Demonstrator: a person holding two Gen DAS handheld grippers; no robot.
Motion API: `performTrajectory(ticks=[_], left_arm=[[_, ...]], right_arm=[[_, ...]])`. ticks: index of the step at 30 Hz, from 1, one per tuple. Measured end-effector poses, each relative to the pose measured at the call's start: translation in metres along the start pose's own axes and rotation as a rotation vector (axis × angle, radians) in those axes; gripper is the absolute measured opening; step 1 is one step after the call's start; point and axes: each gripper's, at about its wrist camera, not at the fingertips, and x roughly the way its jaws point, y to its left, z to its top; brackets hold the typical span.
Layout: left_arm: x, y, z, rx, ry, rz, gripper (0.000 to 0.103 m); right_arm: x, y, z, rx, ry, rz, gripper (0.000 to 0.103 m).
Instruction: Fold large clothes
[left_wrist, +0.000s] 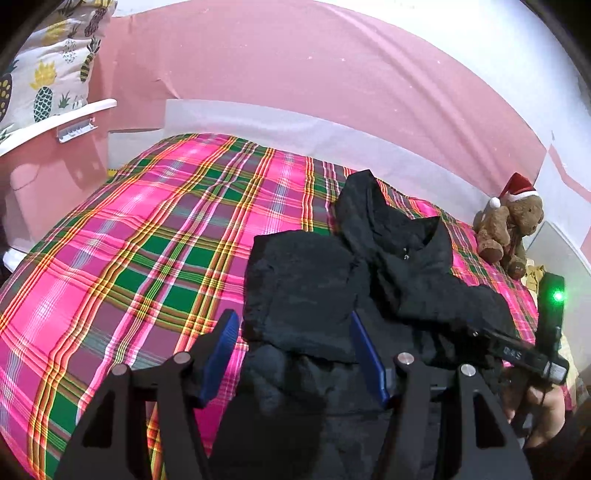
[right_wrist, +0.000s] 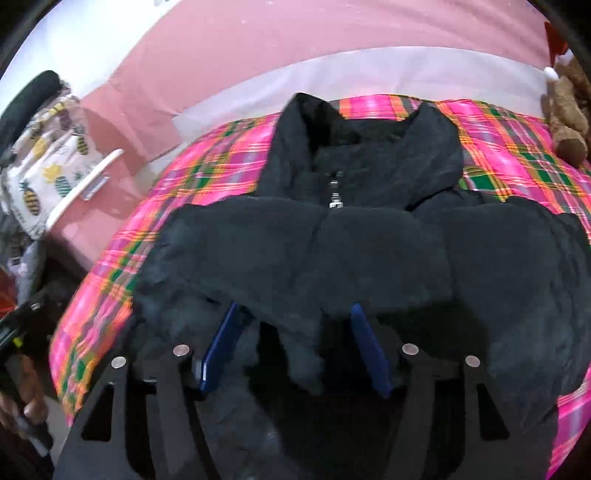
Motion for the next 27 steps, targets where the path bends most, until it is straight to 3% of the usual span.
performTrajectory(ticks=[4,6,9,12,14,16,18,20,22,24,27], left_arm=[[0.001,-0.019,0.008,0.032,-0.002,-0.021,0.064],[0.005,-0.035,0.012,0.064,0.001,-0.041,0.067],[0.022,-0.064,0.018,0.113,0.019,-0.075,0.067],[0.052,-0.090,0.022,0.138,0.056,-0.113,0.067],[0.079,-0.100,0.023,0.136,0.094,-0.111,0.067],[0.109,-0.103,0.021,0.112,0.141,-0.086,0.067],[0.128,-0.102,0.016,0.083,0.185,-0.077,0.066],[0.135,-0.097,0.008,0.046,0.212,-0.083,0.065],[0.128,-0.094,0.002,0.032,0.202,-0.079,0.065],[0.111,-0.093,0.004,0.029,0.146,-0.057,0.063],[0.088,-0.103,0.020,0.043,0.067,-0.085,0.063]], right_arm=[[-0.050,0.006,0.003,-0.040,-0.104,0.085,0.066],[-0.077,-0.009,0.003,-0.038,-0.185,0.037,0.066],[-0.104,-0.065,0.004,0.094,-0.247,-0.067,0.066],[-0.115,-0.133,-0.002,0.249,-0.243,-0.192,0.065],[-0.114,-0.164,-0.009,0.304,-0.220,-0.248,0.057],[-0.106,-0.184,-0.014,0.331,-0.192,-0.265,0.055],[-0.089,-0.195,-0.019,0.341,-0.144,-0.266,0.041],[-0.072,-0.194,-0.022,0.324,-0.103,-0.260,0.039],[-0.051,-0.181,-0.028,0.259,-0.067,-0.271,0.039],[-0.041,-0.176,-0.033,0.238,-0.062,-0.271,0.039],[-0.041,-0.177,-0.035,0.234,-0.066,-0.266,0.039]])
